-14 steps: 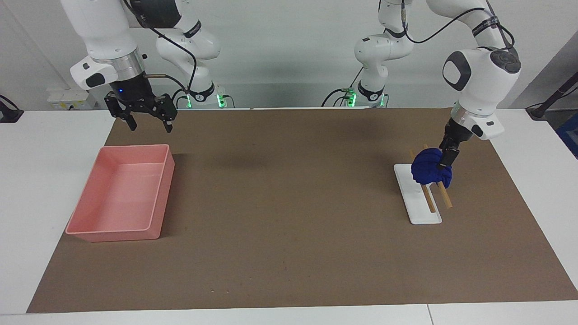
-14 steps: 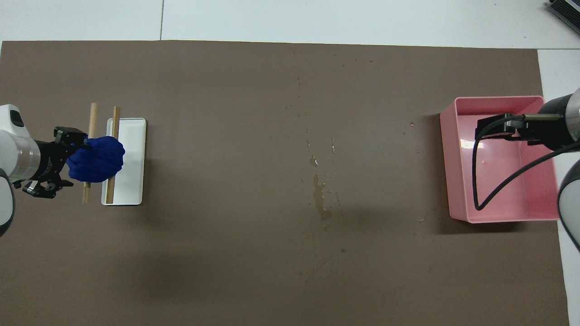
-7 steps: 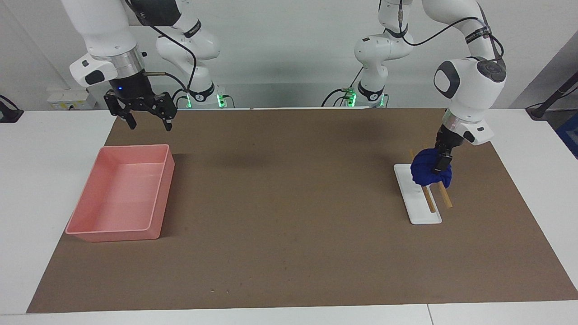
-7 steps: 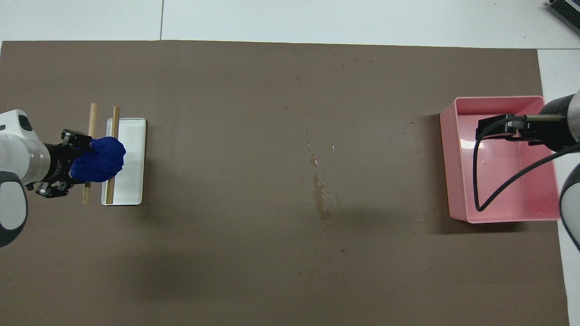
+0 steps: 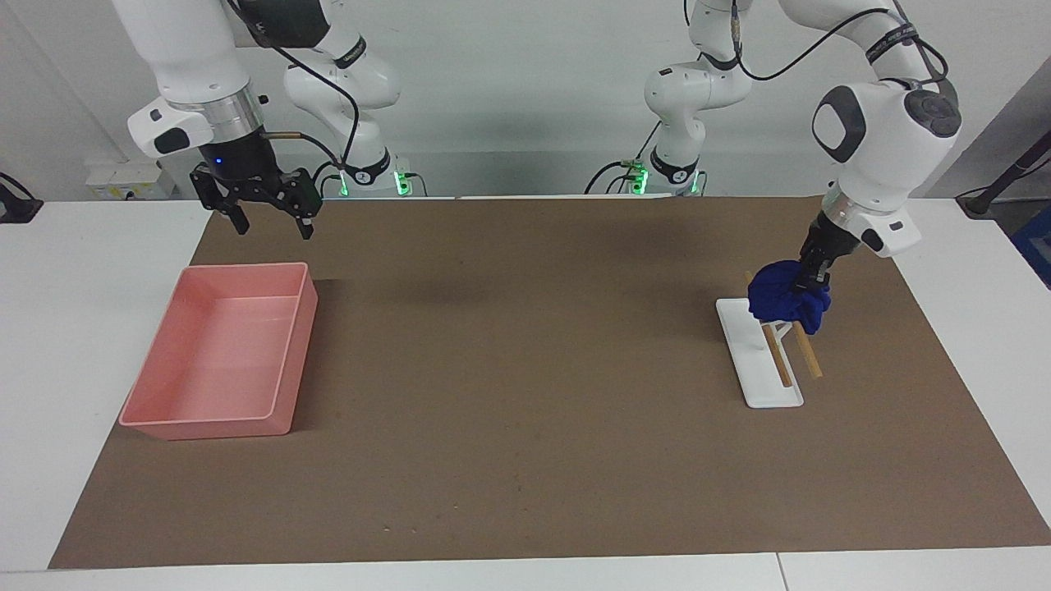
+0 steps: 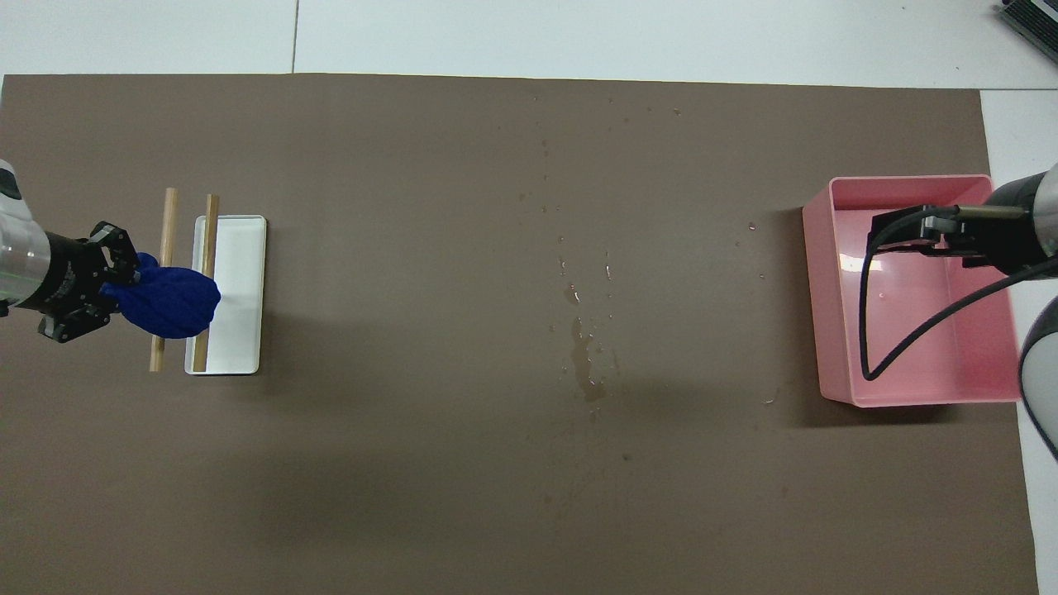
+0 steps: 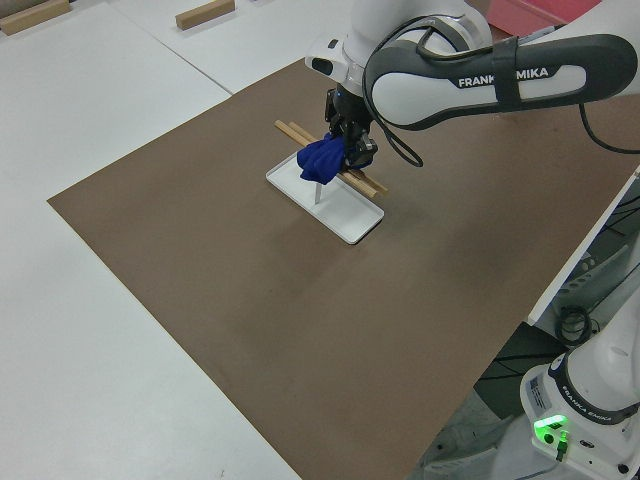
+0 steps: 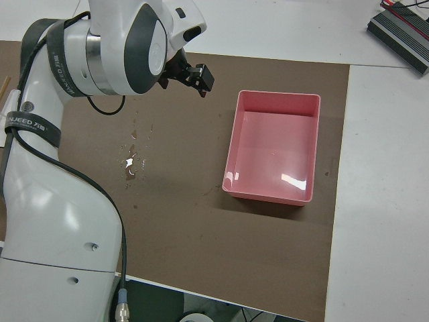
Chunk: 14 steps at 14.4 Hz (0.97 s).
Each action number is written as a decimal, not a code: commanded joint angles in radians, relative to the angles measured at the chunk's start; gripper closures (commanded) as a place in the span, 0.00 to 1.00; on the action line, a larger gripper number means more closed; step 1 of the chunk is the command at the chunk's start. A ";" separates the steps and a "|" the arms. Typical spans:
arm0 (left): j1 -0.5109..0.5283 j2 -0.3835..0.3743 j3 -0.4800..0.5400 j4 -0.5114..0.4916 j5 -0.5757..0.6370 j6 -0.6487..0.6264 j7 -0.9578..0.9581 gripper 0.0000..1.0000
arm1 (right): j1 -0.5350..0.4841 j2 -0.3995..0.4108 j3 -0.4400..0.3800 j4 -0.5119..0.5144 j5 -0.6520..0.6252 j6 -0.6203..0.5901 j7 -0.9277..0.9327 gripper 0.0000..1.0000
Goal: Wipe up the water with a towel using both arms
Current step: 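Close the left gripper on the blue cloth and lift it, then carry the cloth with the left gripper while the right gripper approaches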
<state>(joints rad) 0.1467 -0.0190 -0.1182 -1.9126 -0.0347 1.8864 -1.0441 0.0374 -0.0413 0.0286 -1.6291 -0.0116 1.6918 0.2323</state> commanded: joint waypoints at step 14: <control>-0.313 -0.045 -0.178 0.125 -0.367 -0.035 -0.733 1.00 | 0.001 0.014 0.102 0.006 0.321 0.055 0.736 0.00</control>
<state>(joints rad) -0.0908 -0.0511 -0.3132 -1.7741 -0.3645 1.7893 -1.6737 0.0471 -0.0350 0.1231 -1.6356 0.2512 1.7297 0.8541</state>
